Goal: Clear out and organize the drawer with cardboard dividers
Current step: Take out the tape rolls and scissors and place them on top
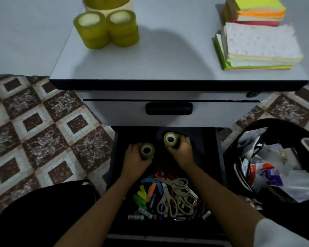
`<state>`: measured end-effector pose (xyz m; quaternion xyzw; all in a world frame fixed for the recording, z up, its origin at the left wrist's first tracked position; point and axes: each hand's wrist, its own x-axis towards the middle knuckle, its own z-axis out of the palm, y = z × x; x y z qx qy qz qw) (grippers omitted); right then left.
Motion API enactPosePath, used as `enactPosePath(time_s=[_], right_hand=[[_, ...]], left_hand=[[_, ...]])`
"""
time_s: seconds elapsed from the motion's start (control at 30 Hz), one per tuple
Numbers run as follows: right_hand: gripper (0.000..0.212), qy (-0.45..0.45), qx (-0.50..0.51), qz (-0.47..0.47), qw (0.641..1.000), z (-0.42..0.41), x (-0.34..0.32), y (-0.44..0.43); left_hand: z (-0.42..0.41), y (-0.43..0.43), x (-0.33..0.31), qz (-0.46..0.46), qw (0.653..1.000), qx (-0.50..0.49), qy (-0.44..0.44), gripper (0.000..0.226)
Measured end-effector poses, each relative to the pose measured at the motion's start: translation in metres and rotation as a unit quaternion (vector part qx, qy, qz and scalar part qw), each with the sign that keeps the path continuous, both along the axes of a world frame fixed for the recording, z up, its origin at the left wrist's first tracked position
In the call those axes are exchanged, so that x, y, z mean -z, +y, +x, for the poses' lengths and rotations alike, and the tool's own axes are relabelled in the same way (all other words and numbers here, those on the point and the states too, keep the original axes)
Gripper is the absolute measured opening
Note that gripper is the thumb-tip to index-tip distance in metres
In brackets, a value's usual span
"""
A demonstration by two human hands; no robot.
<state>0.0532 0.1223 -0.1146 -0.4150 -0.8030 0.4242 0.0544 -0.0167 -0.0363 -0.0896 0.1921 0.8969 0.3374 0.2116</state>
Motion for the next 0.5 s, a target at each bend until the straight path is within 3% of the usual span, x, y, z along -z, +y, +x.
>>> enactPosePath(time_s=[0.27, 0.5], right_hand=[[0.055, 0.136, -0.043, -0.020, 0.990, 0.047, -0.071, -0.024], [0.052, 0.268, -0.088, 0.047, 0.958, 0.042, -0.168, -0.036]], left_hand=[[0.016, -0.003, -0.054, 0.105, 0.994, 0.017, 0.019, 0.058], [0.017, -0.015, -0.124, 0.196, 0.976, 0.002, 0.093, 0.059]])
